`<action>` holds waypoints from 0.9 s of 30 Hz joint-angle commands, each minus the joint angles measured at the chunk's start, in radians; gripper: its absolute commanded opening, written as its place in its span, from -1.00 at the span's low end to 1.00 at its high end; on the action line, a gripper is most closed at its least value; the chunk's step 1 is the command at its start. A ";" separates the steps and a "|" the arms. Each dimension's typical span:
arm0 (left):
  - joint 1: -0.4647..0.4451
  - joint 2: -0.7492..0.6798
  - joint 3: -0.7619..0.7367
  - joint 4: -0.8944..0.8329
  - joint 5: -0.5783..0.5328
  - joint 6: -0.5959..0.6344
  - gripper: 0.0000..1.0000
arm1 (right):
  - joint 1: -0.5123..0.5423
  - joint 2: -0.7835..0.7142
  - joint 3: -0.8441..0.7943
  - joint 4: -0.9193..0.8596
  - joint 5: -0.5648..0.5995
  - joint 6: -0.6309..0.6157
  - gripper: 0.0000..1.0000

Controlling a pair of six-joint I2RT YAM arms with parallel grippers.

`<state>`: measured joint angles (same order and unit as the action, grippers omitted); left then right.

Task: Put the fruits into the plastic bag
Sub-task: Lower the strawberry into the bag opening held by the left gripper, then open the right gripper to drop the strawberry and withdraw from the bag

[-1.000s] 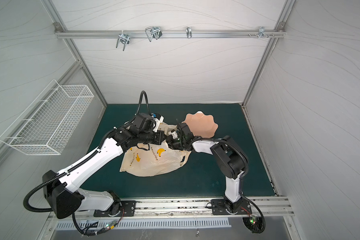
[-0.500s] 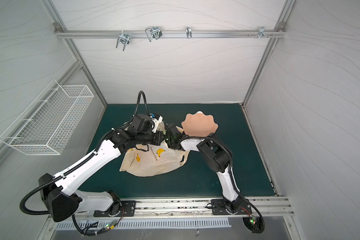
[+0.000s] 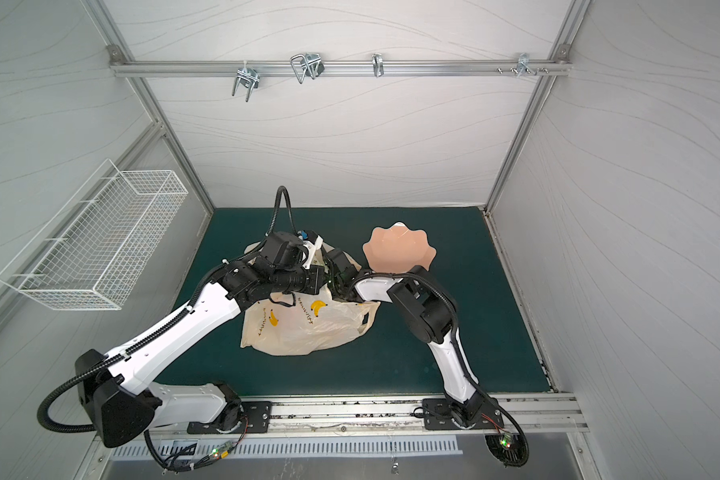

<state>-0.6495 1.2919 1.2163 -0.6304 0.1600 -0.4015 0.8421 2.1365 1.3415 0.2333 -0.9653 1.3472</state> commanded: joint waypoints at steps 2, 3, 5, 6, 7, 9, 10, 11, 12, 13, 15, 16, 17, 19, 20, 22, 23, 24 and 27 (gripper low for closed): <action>-0.004 -0.016 0.010 0.014 -0.015 -0.012 -1.00 | -0.004 -0.031 -0.012 -0.017 -0.016 -0.001 0.98; -0.004 -0.017 0.011 0.015 -0.017 -0.011 -1.00 | -0.008 -0.036 -0.019 -0.016 -0.017 0.002 0.98; -0.004 -0.015 0.011 0.012 -0.024 -0.011 -1.00 | -0.015 -0.051 -0.040 0.002 -0.015 0.012 0.98; -0.004 -0.015 0.011 0.011 -0.028 -0.011 -1.00 | -0.018 -0.058 -0.046 0.009 -0.013 0.018 0.98; -0.003 -0.014 0.010 0.008 -0.036 -0.010 -1.00 | -0.022 -0.067 -0.055 0.013 -0.011 0.018 0.98; -0.004 -0.014 0.009 0.003 -0.045 -0.011 -1.00 | -0.028 -0.084 -0.073 0.013 -0.004 0.015 0.98; -0.003 -0.013 0.009 0.000 -0.050 -0.011 -1.00 | -0.033 -0.093 -0.082 0.013 0.000 0.013 0.98; -0.003 -0.014 0.009 -0.002 -0.055 -0.011 -1.00 | -0.035 -0.100 -0.091 0.013 0.002 0.015 0.98; -0.004 -0.014 0.009 -0.004 -0.062 -0.013 -1.00 | -0.040 -0.108 -0.101 0.019 0.005 0.015 0.98; -0.004 -0.012 0.007 -0.005 -0.065 -0.012 -1.00 | -0.044 -0.116 -0.109 0.020 0.009 0.016 0.98; -0.003 -0.010 0.009 -0.007 -0.067 -0.013 -1.00 | -0.051 -0.130 -0.125 0.026 0.013 0.016 0.98; -0.003 -0.009 0.009 -0.009 -0.070 -0.013 -1.00 | -0.055 -0.137 -0.133 0.027 0.017 0.017 0.98; -0.002 -0.009 0.009 -0.010 -0.075 -0.013 -1.00 | -0.059 -0.145 -0.140 0.027 0.021 0.016 0.98; -0.002 -0.008 0.009 -0.009 -0.082 -0.013 -1.00 | -0.071 -0.161 -0.154 0.029 0.025 0.013 0.98; -0.001 -0.008 0.009 -0.010 -0.082 -0.013 -1.00 | -0.075 -0.171 -0.161 0.029 0.027 0.012 0.98; 0.002 -0.004 0.009 -0.012 -0.083 -0.014 -1.00 | -0.085 -0.189 -0.173 0.029 0.030 0.008 0.98; 0.002 -0.003 0.010 -0.012 -0.082 -0.014 -1.00 | -0.089 -0.196 -0.177 0.028 0.029 0.007 0.98; 0.004 -0.003 0.011 -0.015 -0.082 -0.014 -1.00 | -0.094 -0.206 -0.182 0.026 0.030 0.002 0.98; 0.009 -0.003 0.009 -0.015 -0.083 -0.013 -1.00 | -0.106 -0.234 -0.193 0.020 0.031 -0.004 0.98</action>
<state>-0.6479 1.2919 1.2160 -0.6472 0.0917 -0.4080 0.7486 1.9560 1.1576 0.2390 -0.9405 1.3430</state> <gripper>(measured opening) 0.047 0.989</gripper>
